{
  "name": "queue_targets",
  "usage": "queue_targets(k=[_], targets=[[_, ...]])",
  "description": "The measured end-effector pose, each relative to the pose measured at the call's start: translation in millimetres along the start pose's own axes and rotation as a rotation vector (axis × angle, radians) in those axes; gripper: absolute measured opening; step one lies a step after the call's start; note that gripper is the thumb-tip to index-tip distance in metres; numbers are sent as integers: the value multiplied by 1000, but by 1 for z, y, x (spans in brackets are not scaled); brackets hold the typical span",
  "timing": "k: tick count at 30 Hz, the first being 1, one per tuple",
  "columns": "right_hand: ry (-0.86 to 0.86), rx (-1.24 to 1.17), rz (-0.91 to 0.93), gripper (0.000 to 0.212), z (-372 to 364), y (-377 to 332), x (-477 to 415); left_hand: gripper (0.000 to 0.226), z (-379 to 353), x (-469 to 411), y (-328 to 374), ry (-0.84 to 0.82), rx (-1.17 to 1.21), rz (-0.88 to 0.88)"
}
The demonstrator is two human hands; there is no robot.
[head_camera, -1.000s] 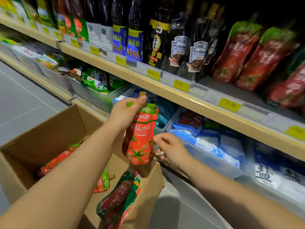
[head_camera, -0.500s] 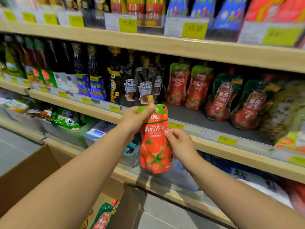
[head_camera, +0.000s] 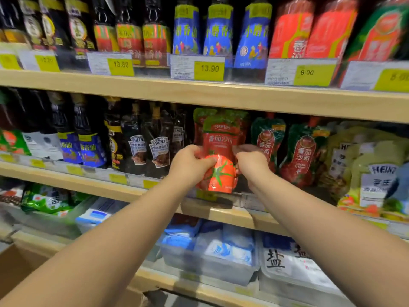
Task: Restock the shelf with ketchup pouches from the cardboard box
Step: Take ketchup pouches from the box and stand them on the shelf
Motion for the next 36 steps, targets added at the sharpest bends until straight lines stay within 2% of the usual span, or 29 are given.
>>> queue_targets(k=[6, 10, 13, 15, 16, 18, 21, 24, 28, 36], targets=[[-16, 82, -17, 31, -11, 22, -23, 29, -30, -20, 3, -92, 2, 56], [-12, 54, -43, 27, -8, 41, -23, 15, -42, -23, -8, -104, -17, 91], [-38, 47, -51, 15, -6, 40, -24, 23, -44, -24, -12, -79, -33, 74], [-65, 82, -76, 26, -6, 41, -19, 43, -43, -23, -18, -60, -108, 109], [-80, 112, -92, 28, -7, 43, -16, 46, -44, -23, -20, -70, -166, 128], [-119, 170, -113, 25, -7, 48, -9, 39, -47, -22, -22, -117, -266, 133], [-137, 198, -137, 15, -8, 51, -11, 31, -55, -28, -17, -167, -298, 109], [-188, 231, -202, 28, -10, 52, -25, 32, -65, -38, -14, -175, -269, 98], [-233, 274, -178, 40, -7, 54, -36, 31, -82, -51, -9, -160, -319, 102], [-246, 315, -64, 41, -5, 61, -48, 33, -101, -70, -5, -104, -453, 104]])
Point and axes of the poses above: each hand's wrist, its own x-axis away from the middle knuckle, its own z-axis out of the back of the hand, y = z × x, the point moved 2 cm from there along -x, towards the middle knuckle, and after that the axes turned 10 degrees about z, right-handed, at the moved point
